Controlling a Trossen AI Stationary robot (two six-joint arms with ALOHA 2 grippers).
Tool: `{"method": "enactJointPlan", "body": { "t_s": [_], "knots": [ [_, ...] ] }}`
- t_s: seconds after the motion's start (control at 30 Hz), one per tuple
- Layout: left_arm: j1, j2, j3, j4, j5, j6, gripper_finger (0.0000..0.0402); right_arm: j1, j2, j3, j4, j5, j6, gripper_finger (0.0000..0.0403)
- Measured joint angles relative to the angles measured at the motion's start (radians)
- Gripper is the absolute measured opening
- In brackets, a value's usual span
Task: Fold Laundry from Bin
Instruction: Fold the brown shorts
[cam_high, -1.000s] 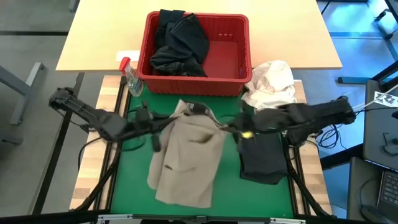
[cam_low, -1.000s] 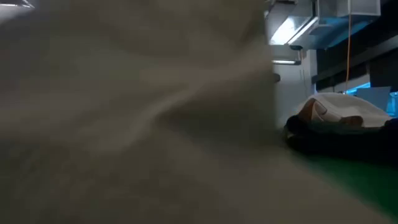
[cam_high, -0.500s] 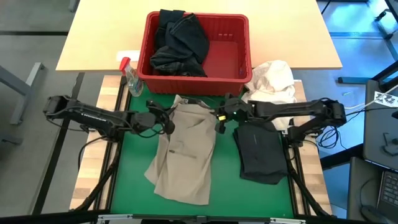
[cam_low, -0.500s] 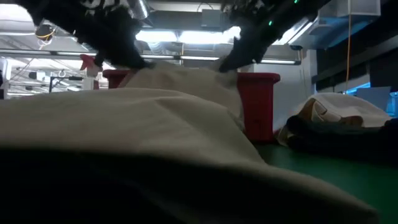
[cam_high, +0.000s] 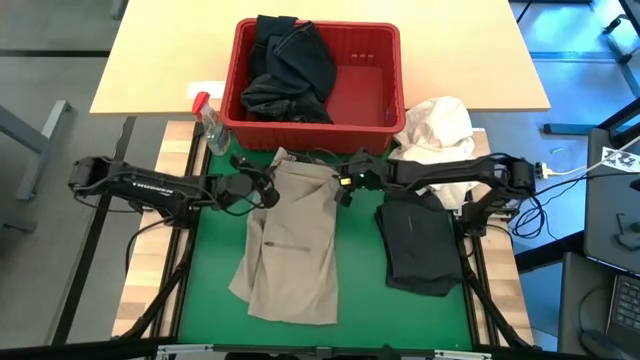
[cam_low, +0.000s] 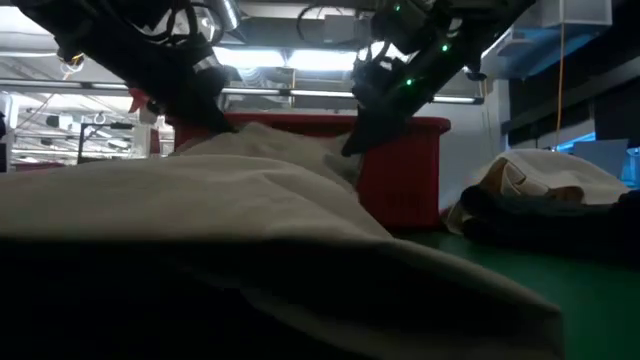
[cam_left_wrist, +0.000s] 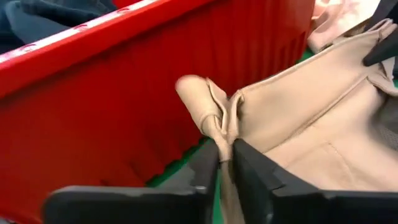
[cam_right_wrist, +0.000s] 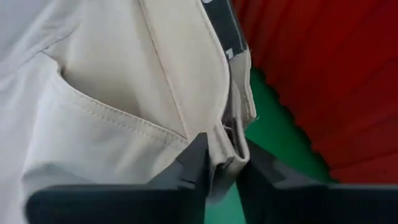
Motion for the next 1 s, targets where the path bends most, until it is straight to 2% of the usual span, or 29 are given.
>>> {"method": "enactJointPlan", "body": {
  "t_s": [0.13,0.23,0.3,0.47,0.53,0.6,0.7,0.83,1.0],
  "knots": [
    [0.015,-0.007,0.007,-0.027,0.004,0.06,0.012,-0.007,0.007,-0.001,-0.006,0.016,0.003,0.0136],
    [0.006,-0.042,0.085,-0.163,0.075,0.066,0.0157,-0.003,-0.024,0.04,-0.098,0.02,0.002,0.0176],
    [-0.011,-0.069,0.153,-0.25,0.156,0.033,0.0173,-0.002,-0.052,0.087,-0.172,-0.001,0.002,0.0195],
    [-0.068,-0.082,0.215,-0.284,0.4,-0.054,0.0187,0.034,-0.102,0.144,-0.255,-0.084,0.03,0.0218],
    [-0.092,-0.065,0.201,-0.265,0.499,-0.09,0.0186,0.069,-0.105,0.144,-0.248,-0.165,0.033,0.022],
    [-0.121,-0.035,0.169,-0.252,0.549,-0.121,0.0181,0.117,-0.091,0.123,-0.185,-0.245,0.032,0.022],
    [-0.153,0.014,0.102,-0.176,0.535,-0.14,0.0176,0.201,-0.03,0.059,-0.002,-0.296,0.029,0.0217],
    [-0.149,0.105,0.01,-0.077,0.496,-0.167,0.0172,0.28,0.105,0.003,0.245,-0.227,0.031,0.0212],
    [-0.114,0.21,-0.055,-0.075,0.481,-0.216,0.0172,0.307,0.295,-0.003,0.344,-0.186,0.035,0.0209]
  ]
}}
